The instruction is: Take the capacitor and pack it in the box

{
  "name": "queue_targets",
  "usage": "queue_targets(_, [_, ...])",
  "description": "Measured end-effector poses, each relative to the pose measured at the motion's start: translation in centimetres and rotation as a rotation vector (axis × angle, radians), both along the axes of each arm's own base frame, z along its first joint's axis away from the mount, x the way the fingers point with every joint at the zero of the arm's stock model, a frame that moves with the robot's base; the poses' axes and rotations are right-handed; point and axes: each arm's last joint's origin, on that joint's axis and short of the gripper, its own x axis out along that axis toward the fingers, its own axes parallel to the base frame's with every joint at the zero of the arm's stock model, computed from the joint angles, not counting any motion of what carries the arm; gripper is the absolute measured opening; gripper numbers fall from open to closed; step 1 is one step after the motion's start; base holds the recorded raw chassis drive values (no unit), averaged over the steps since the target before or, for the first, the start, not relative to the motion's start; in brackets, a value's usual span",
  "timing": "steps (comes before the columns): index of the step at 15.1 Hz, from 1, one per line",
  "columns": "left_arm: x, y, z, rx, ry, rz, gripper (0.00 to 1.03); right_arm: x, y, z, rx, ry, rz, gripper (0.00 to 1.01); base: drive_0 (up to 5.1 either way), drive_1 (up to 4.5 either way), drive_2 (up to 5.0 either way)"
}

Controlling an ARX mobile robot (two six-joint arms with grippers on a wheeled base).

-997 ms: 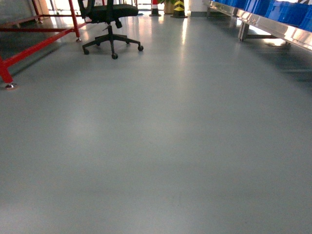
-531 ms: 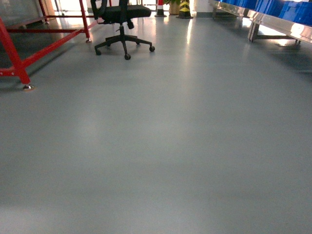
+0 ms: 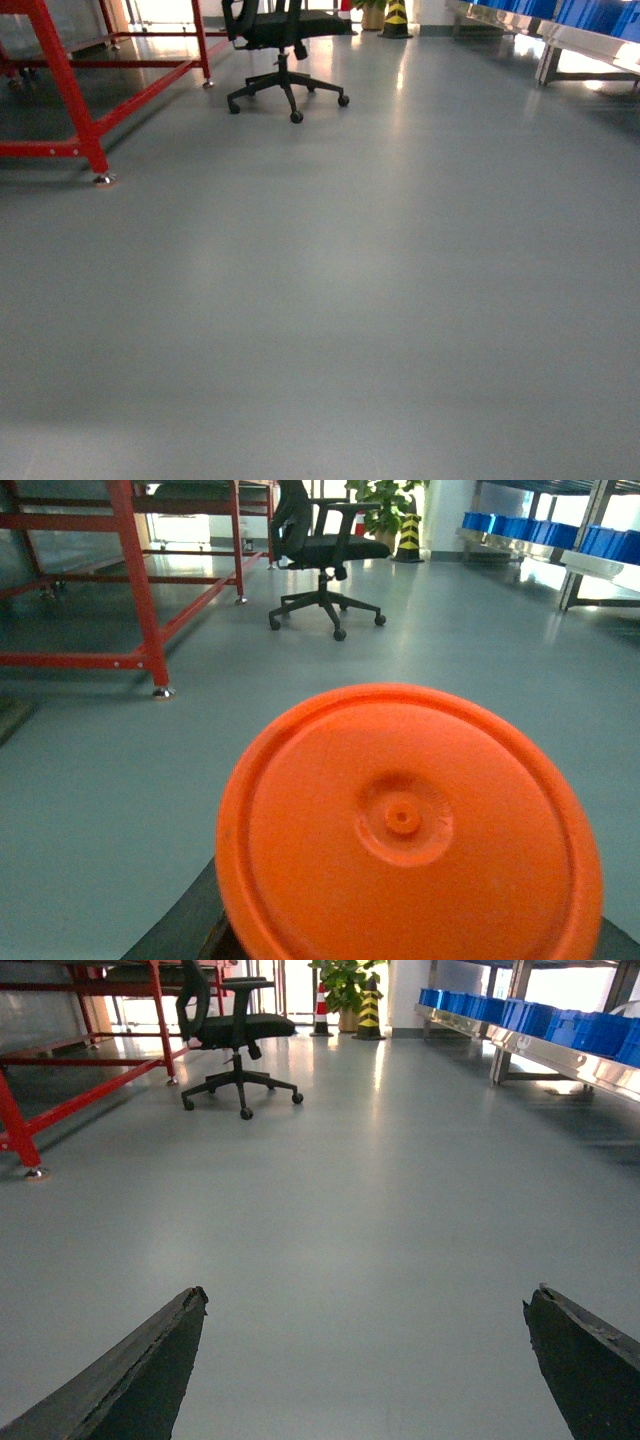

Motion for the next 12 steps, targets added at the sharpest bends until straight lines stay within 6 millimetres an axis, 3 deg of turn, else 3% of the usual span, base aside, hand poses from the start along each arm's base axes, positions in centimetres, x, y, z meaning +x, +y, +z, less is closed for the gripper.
queue_targets(12, [0.0, 0.0, 0.01, 0.0, -0.001, 0.0, 0.44, 0.0, 0.0, 0.01, 0.0, -0.001, 0.0, 0.98, -5.0, 2.38, 2.4])
